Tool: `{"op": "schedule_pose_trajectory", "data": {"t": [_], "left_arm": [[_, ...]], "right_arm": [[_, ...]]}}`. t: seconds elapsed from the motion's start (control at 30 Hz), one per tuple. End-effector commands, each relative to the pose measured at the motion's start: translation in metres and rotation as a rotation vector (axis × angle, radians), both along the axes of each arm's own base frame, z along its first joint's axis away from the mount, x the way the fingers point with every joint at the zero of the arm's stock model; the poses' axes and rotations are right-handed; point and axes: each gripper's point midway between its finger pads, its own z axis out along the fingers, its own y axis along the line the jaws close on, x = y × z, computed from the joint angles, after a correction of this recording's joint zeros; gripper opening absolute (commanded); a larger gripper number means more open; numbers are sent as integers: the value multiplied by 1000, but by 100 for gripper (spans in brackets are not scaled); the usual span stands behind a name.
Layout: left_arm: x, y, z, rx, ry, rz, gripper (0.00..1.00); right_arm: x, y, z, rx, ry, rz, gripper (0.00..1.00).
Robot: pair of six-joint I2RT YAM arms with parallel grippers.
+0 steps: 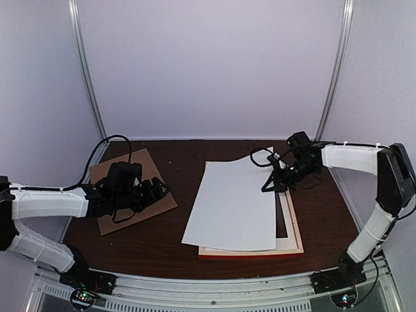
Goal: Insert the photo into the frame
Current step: Pass from the left arm to the right, then place the photo on the mat board.
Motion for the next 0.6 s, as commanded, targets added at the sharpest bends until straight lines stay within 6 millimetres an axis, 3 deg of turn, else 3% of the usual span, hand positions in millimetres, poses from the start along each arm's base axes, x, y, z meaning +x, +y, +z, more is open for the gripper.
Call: {"op": "schedule_pose_trajectory", "data": {"t": [0.0, 0.27, 0.57], "left_arm": [[1, -18, 18, 53, -56, -134, 86], [5, -28, 12, 76, -46, -181, 87], [11, -33, 19, 94, -77, -204, 87]], "right_arm": [[-26, -25, 0, -113, 15, 110, 0], [-13, -54, 5, -168, -6, 96, 0], [10, -53, -6, -161, 13, 118, 0]]}}
